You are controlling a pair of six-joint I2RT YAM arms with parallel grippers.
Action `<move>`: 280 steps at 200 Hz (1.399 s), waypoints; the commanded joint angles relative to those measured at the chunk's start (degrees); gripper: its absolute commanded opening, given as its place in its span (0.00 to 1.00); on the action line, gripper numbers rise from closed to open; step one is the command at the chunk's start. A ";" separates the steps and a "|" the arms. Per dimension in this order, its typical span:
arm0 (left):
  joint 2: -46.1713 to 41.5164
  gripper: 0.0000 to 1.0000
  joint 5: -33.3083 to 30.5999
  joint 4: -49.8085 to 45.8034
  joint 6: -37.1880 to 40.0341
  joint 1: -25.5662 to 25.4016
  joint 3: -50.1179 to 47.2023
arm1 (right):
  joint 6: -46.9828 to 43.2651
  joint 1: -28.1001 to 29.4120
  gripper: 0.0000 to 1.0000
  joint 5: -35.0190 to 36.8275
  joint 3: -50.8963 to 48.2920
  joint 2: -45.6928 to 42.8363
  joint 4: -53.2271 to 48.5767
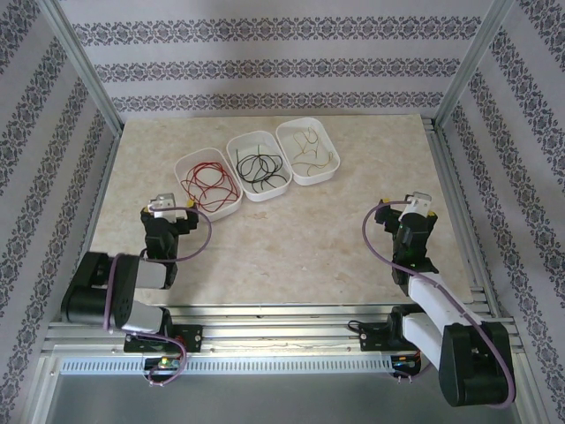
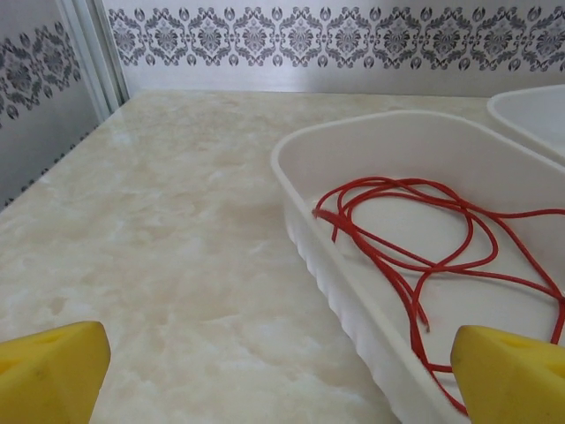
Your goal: Untangle the cables
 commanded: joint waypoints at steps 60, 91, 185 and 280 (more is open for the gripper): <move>7.91 0.99 18.46 5.78 0.20 4.66 3.71 | -1.52 -1.37 0.98 -5.50 -2.57 9.96 17.32; 7.05 0.99 19.06 -5.07 0.23 4.91 8.95 | -3.44 -1.52 0.98 -9.33 -1.30 15.76 23.57; 7.07 0.99 10.92 -0.85 -2.94 5.15 6.59 | -5.75 -3.22 0.98 -22.40 6.04 33.01 29.94; 7.15 0.99 22.12 -8.20 1.51 5.05 10.63 | -5.55 -3.56 0.98 -22.49 7.20 32.74 28.12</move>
